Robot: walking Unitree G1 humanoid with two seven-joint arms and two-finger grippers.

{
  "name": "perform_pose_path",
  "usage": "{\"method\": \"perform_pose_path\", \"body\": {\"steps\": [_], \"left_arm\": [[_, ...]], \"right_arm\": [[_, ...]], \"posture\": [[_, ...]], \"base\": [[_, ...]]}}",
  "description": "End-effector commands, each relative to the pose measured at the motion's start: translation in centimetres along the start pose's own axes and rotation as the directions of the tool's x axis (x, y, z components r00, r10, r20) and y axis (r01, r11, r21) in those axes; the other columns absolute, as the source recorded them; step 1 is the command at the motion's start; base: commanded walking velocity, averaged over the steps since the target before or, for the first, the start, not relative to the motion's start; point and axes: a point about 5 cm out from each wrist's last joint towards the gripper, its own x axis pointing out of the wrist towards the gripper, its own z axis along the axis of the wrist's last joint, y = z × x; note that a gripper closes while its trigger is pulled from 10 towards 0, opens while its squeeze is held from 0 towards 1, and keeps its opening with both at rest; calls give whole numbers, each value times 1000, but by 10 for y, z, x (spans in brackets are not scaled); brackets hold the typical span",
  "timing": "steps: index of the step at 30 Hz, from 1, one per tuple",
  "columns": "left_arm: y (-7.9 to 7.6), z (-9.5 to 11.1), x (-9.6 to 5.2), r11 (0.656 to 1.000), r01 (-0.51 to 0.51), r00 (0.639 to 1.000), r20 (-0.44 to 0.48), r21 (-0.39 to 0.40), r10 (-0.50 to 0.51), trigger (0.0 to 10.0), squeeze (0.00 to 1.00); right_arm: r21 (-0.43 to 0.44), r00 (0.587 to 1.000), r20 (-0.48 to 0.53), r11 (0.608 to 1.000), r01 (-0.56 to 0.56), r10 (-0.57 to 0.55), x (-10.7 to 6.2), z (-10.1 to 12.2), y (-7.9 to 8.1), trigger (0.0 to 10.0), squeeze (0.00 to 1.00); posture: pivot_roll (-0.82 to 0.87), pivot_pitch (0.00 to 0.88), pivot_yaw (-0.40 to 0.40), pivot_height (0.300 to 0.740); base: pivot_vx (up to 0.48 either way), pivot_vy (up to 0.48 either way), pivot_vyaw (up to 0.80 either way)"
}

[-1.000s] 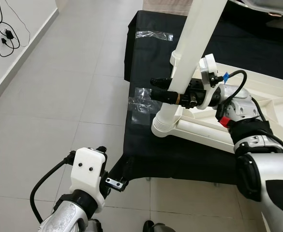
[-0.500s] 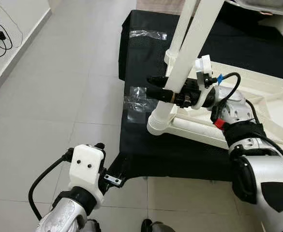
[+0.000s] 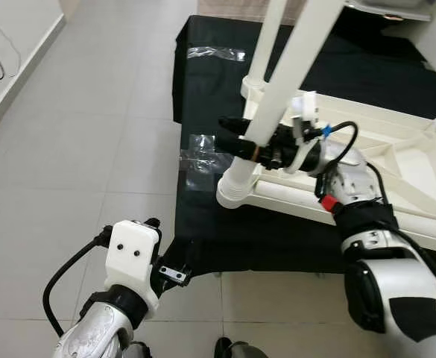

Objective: Building children table

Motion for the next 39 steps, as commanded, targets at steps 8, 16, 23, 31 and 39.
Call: {"method": "perform_pose_path", "body": {"steps": [8,16,23,31,39], "left_arm": [[-1,-5,1,1000,-1,1000,-25,-10,1,10000,0],[0,-5,1,1000,-7,1000,-22,-12,7,10000,0],[1,-5,2,1000,-10,1000,-19,-9,10,10000,0],[4,-5,3,1000,-18,1000,-14,-2,18,10000,0],[7,-5,4,1000,-19,1000,-14,10,19,10000,0]], "right_arm": [[147,965,-261,987,57,-16,12,-54,19,10000,0],[131,920,-345,961,245,-187,21,-62,10,10000,0],[142,892,-363,930,338,-269,23,-66,8,10000,0],[148,819,-375,844,516,-435,17,-72,3,10000,0],[119,646,-383,658,744,-661,-1,-78,-8,10000,0]], "posture": [[150,252,-138,740],[148,252,-143,740],[144,250,-144,740],[144,250,-144,740],[139,250,-139,740]], "base": [[0,0,0],[0,0,0],[0,0,0],[0,0,0],[0,0,0]]}}
